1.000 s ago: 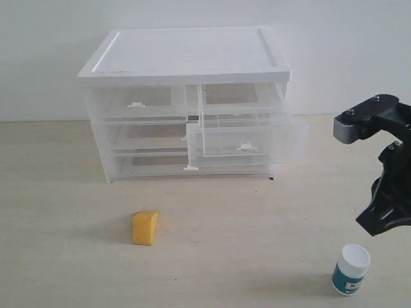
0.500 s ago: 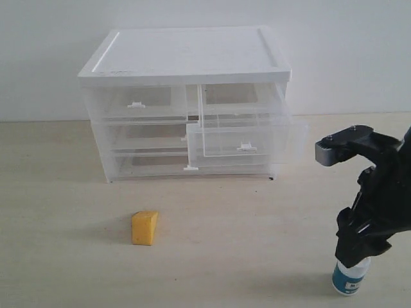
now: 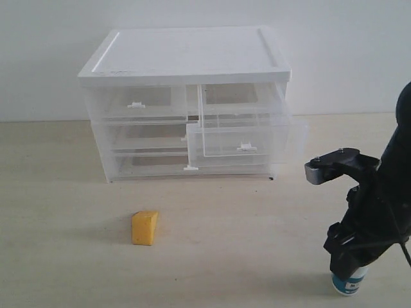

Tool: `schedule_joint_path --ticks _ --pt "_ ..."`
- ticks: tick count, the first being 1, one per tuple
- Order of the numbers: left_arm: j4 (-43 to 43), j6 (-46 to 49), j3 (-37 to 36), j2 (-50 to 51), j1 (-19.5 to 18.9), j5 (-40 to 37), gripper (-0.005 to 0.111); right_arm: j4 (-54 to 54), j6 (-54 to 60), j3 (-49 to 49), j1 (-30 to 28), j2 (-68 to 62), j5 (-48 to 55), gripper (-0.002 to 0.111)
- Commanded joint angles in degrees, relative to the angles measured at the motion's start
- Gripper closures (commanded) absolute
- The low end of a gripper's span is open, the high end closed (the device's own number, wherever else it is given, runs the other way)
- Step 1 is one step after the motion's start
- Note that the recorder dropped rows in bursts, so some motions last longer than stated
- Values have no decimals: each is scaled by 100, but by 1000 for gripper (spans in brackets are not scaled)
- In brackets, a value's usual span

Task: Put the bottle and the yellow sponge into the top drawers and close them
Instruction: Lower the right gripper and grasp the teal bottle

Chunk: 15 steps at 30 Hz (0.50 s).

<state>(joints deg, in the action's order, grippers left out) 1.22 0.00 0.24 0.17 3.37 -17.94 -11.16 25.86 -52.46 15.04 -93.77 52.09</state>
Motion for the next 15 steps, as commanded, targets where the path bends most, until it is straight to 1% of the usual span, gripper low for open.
schedule_joint_path --ticks 1,8,13,15 --pt "-16 -41 -24 -17 55 45 103 37 -40 -6 125 -59 -235 46" --pt "-16 -41 -24 -17 55 45 103 290 -219 -6 166 -233 -220 47" --pt "-16 -41 -24 -17 55 45 103 290 -238 -6 166 -233 -158 59" --pt "-16 -41 -24 -17 55 45 103 290 -250 -6 166 -233 -131 63"
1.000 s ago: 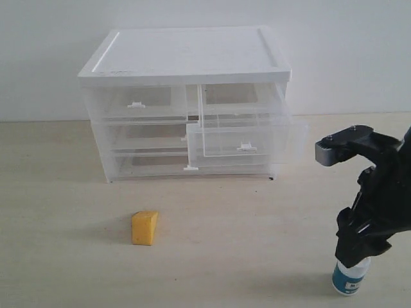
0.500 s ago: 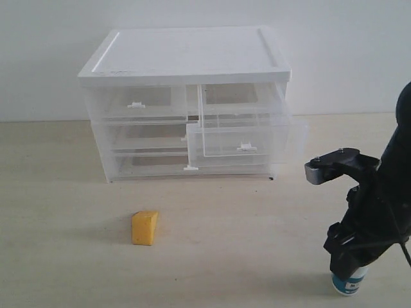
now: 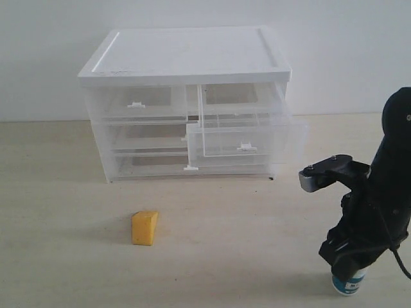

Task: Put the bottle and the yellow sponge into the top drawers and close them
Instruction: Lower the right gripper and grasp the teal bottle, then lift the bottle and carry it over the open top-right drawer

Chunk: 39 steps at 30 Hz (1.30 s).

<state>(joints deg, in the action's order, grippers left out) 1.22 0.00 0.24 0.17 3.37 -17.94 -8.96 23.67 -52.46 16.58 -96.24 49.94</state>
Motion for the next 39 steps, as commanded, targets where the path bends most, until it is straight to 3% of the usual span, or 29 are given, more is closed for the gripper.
schedule_joint_path --ticks 1,7,16,26,39 --pt "-16 -41 -24 -17 55 45 103 70 -48 -6 12 14 103 65" --pt "-16 -41 -24 -17 55 45 103 70 -78 -6 12 14 214 108" --pt "-16 -41 -24 -17 55 45 103 21 23 -217 12 238 674 108" --pt "-16 -41 -24 -17 55 45 103 -1666 2841 -366 12 1395 1175 108" --pt "-16 -41 -24 -17 55 45 103 -3148 5940 -717 -1 1509 1199 108"
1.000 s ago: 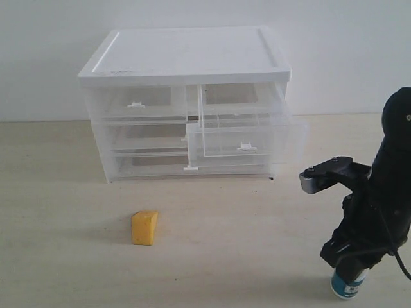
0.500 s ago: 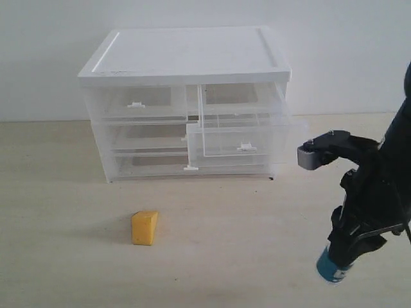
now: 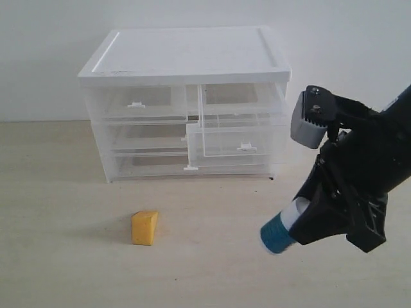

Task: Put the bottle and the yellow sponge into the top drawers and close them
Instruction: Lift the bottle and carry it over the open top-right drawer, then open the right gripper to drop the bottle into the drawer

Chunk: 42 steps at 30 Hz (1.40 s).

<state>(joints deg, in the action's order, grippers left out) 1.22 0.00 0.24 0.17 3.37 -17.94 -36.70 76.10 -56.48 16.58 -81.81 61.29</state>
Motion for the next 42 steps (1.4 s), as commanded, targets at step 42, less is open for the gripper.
schedule_joint_path --ticks 42 --pt "-16 -41 -24 -17 55 45 103 -4185 3925 -2362 -1272 -2750 867 106"
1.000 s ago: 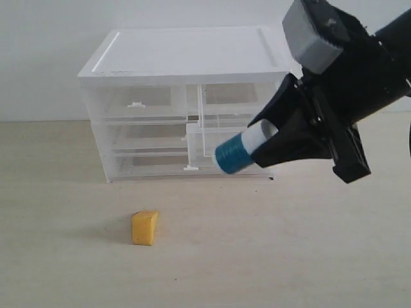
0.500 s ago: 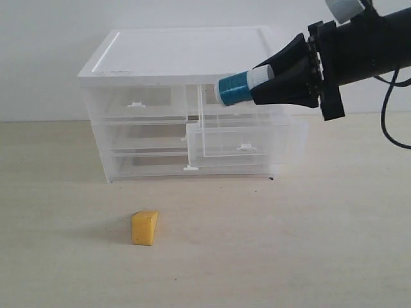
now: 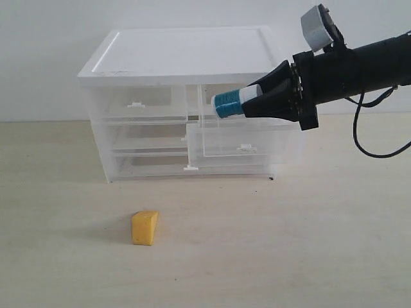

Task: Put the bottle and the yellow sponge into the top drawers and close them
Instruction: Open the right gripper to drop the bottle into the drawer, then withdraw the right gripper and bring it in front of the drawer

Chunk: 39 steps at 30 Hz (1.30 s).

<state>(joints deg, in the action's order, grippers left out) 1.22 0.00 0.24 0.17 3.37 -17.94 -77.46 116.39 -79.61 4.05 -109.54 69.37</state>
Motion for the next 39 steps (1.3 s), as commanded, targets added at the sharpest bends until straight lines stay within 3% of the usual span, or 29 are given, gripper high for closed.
schedule_joint_path --ticks 1,7,9,17,21,29,39 --pt "-16 -41 -24 -17 55 45 103 -108 -125 -49 -19 23 60 102" --pt "-16 -41 -24 -17 55 45 103 -108 -721 -49 -8 23 -352 44" --pt "-16 -41 -24 -17 55 45 103 -108 -855 -49 -8 23 -562 37" --pt "-16 -41 -24 -17 55 45 103 -269 -1230 -49 -8 145 -836 37" --pt "-16 -41 -24 -17 55 45 103 14 -1716 -49 -8 409 -973 44" --pt "-16 -41 -24 -17 55 45 103 1825 -2968 -49 -8 1226 -1262 107" --pt "-16 -41 -24 -17 55 45 103 3224 -4929 -38 -8 1865 -1823 108"
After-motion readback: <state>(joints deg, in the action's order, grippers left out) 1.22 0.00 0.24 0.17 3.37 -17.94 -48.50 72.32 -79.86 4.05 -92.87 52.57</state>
